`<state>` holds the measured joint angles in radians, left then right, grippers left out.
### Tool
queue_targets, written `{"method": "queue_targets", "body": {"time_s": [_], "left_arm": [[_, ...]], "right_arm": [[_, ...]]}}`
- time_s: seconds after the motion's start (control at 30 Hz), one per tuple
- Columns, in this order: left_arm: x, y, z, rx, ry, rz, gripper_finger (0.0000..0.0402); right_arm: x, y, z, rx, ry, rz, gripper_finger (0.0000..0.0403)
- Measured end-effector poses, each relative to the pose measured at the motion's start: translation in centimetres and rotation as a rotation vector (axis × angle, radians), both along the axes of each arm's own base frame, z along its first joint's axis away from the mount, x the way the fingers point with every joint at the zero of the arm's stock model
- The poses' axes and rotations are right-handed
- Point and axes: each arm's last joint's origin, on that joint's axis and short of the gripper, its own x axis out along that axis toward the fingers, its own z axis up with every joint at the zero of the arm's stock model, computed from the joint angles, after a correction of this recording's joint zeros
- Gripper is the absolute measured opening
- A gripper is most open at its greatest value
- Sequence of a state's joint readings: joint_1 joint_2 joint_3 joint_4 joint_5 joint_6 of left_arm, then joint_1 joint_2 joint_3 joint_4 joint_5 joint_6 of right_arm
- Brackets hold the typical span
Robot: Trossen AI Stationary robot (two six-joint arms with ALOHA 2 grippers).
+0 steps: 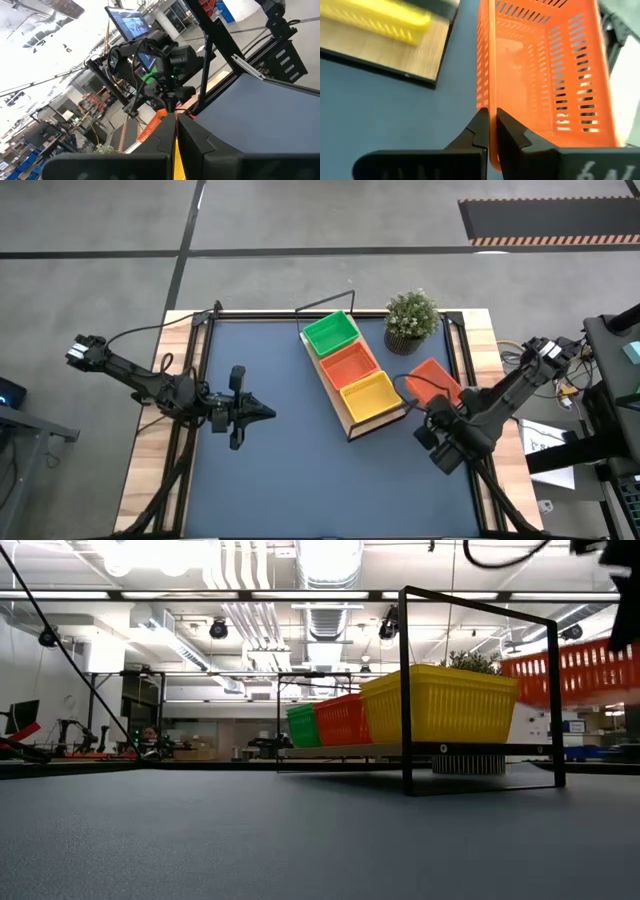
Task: Stack baskets on shelf by color
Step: Stack the orange bin on top of the orange bin on the shelf
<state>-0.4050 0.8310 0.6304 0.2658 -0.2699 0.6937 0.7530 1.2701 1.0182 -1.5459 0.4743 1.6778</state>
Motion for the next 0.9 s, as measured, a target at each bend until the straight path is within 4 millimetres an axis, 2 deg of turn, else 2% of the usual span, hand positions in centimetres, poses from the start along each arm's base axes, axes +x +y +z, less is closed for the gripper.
{"method": "queue_targets", "body": {"time_s": [0.4,0.6,0.7,0.9], "left_arm": [[0.0,0.0,0.1,-0.005,-0.011,0.0,0.0],[0.0,0.0,0.1,-0.005,-0.011,0.0,0.0],[0.0,0.0,0.1,-0.004,-0.01,0.0,0.0],[0.0,0.0,0.1,-0.003,-0.011,0.0,0.0]], "right_arm": [[2.6,-1.0,5.4,-0.095,-0.15,0.162,0.0009],[4.2,-2.3,7.8,-0.154,-0.134,0.265,0.0009],[5.2,-2.8,8.8,-0.172,-0.097,0.393,0.0009],[8.3,-3.7,9.9,-0.226,-0.008,0.808,0.0009]]}}
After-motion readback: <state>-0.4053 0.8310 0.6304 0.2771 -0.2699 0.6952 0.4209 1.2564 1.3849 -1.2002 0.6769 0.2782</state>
